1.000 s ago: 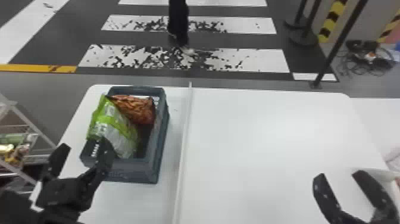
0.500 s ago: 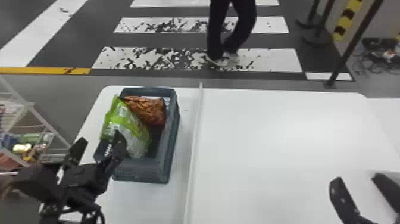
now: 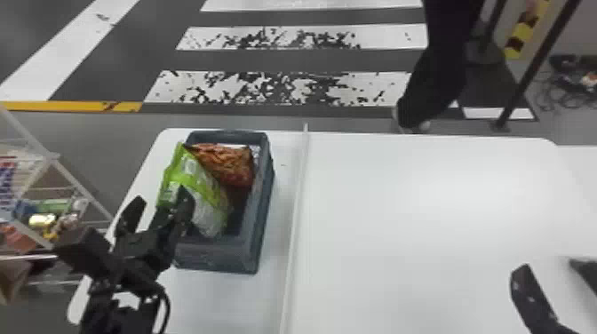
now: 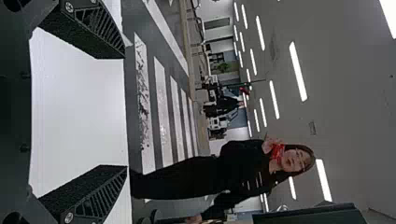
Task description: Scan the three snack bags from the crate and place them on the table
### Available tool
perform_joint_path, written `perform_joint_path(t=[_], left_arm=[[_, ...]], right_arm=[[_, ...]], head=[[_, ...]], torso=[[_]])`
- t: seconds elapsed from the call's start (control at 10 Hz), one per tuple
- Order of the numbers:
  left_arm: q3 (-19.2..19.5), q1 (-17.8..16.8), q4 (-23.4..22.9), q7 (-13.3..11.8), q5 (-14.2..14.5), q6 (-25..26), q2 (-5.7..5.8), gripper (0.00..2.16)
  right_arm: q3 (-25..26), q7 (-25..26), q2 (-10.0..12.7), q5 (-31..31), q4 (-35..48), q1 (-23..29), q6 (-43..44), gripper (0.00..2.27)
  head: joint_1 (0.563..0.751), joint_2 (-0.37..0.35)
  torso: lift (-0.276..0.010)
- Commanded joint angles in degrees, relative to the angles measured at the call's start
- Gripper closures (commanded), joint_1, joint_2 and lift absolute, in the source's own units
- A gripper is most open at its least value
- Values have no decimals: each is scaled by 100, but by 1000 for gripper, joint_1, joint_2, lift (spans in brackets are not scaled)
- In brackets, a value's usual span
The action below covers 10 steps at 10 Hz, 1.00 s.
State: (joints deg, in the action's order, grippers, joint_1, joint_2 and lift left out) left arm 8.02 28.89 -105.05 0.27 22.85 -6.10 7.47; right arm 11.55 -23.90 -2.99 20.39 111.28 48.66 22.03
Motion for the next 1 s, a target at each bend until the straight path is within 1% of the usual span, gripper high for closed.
perform_joint_path(t=[0.0,0.1,0.2,0.3,0.4,0.6,0.7,0.8,0.9], left_arm=[[-38,-129,152,-18,0,9,-9,333],[-38,-199,231,-27,0,9,0,640],[-38,-287,337,-44,0,61,9,1342],[6,-322,354,-36,9,202,9,1905],[6,-322,328,-44,9,202,9,2098],[6,-287,249,-27,9,184,0,2132],[6,-190,108,-1,9,167,-9,2132],[-11,-15,-182,-1,9,132,-26,2132],[-20,258,-648,8,9,79,-35,2132]], right_arm=[[22,0,0,0,-1,3,-2,90],[49,0,0,9,-1,12,-2,90],[75,9,0,9,-1,12,-2,90],[84,9,9,18,-1,12,-2,90],[93,17,9,35,-1,12,-2,90],[128,17,18,88,8,12,-2,90],[128,17,18,97,34,12,-2,90],[119,17,18,97,34,12,-2,90],[119,26,26,97,43,12,-2,90]], head=[[695,94],[695,88],[695,86],[695,82],[695,81],[695,78],[695,75],[695,74],[695,70]], torso=[[-36],[-36],[-36],[-36],[-36],[-36],[-36],[-36],[-36]])
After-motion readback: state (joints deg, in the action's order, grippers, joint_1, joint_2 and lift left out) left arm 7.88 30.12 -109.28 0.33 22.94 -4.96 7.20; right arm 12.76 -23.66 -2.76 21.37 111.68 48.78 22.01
